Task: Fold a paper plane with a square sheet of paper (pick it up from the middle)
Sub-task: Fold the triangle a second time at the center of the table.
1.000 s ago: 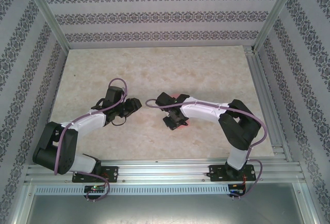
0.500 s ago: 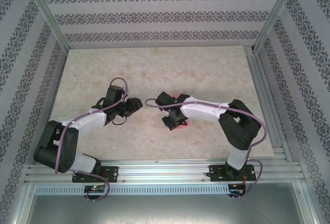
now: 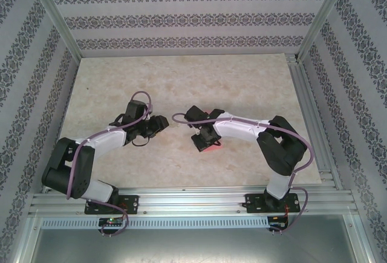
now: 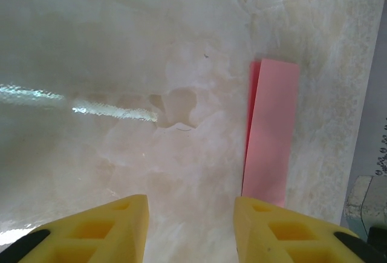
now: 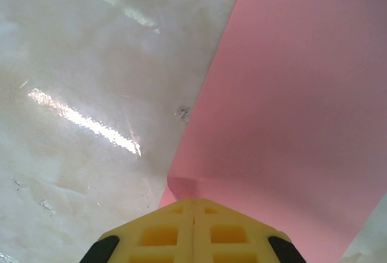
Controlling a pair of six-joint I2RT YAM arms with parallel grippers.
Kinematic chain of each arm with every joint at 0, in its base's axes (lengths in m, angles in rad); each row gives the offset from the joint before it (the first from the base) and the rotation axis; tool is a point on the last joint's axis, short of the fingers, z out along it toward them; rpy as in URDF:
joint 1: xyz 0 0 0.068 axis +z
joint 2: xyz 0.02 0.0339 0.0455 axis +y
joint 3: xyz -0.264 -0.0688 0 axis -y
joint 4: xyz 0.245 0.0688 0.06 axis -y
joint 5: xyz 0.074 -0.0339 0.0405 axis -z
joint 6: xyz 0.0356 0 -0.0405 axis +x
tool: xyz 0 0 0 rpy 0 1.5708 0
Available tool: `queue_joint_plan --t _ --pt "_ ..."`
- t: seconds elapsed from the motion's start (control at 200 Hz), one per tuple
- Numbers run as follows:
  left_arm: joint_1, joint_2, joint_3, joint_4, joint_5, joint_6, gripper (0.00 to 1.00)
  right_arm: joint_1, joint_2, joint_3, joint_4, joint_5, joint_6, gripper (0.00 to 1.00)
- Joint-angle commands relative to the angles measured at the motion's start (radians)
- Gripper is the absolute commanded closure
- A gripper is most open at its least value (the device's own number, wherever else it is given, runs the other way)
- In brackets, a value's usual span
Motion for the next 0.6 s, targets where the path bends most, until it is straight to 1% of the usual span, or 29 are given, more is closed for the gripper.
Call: queue_joint_plan --t 0.0,0.075,0.235,0.455,0.5,0.594 --pt "-0.005 0.024 0.044 0.034 0.046 0.021 0.55 -0.035 -0.082 -0.047 0.076 -0.074 0.014 1.00" --pt "-0.021 0.043 0.060 0.040 0.058 0.019 0.54 -0.064 -0.109 -0.069 0.107 -0.130 0.022 1.00" --pt "-0.079 0.093 0.107 0.052 0.065 0.001 0.49 -0.120 -0.138 -0.109 0.138 -0.168 0.018 1.00" --pt "-0.179 0.201 0.201 0.084 0.041 -0.049 0.48 -0.214 -0.177 -0.185 0.218 -0.254 0.025 1.00" --pt "-0.193 0.228 0.224 0.097 0.035 -0.070 0.48 -0.229 -0.178 -0.194 0.225 -0.270 0.025 1.00" --pt "-0.220 0.297 0.289 0.128 0.041 -0.107 0.57 -0.241 -0.182 -0.210 0.238 -0.276 0.018 1.00"
